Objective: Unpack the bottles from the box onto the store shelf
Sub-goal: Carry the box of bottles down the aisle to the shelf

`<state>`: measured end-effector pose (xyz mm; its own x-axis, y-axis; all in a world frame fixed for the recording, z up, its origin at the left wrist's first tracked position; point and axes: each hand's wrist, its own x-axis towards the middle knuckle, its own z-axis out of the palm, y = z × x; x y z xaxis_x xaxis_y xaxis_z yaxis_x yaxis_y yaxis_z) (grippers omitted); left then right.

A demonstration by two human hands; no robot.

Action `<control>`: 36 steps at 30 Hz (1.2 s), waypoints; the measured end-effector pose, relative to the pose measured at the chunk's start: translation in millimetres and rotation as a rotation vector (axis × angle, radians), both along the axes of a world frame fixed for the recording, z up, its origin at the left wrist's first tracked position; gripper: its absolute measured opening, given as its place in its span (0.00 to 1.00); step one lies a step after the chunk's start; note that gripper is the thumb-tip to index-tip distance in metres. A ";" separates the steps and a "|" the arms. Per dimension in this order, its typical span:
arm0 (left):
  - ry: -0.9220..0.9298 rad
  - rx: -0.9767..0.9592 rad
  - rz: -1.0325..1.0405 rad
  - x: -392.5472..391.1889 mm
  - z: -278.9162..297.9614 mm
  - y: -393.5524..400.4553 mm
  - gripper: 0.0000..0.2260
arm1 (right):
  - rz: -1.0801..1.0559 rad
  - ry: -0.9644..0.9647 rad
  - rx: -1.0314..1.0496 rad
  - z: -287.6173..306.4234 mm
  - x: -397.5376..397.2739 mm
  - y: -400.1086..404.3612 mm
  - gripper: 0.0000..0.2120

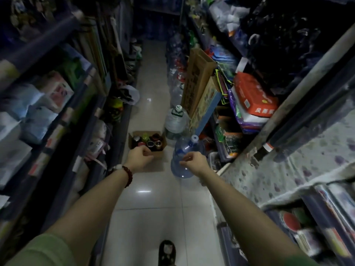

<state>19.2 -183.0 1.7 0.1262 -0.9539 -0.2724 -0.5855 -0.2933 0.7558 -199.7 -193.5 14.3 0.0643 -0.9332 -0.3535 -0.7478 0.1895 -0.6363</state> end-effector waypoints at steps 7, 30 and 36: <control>-0.029 0.002 0.140 14.8 4.9 -62.7 0.10 | 0.105 0.025 0.008 0.4 -1.1 -98.0 0.13; -0.090 0.142 0.092 121.7 -42.1 -331.3 0.13 | 0.090 0.051 0.077 -38.0 70.3 -372.5 0.11; -0.055 0.159 0.150 126.9 -59.7 -387.9 0.12 | 0.125 0.074 0.144 -62.0 77.8 -436.4 0.10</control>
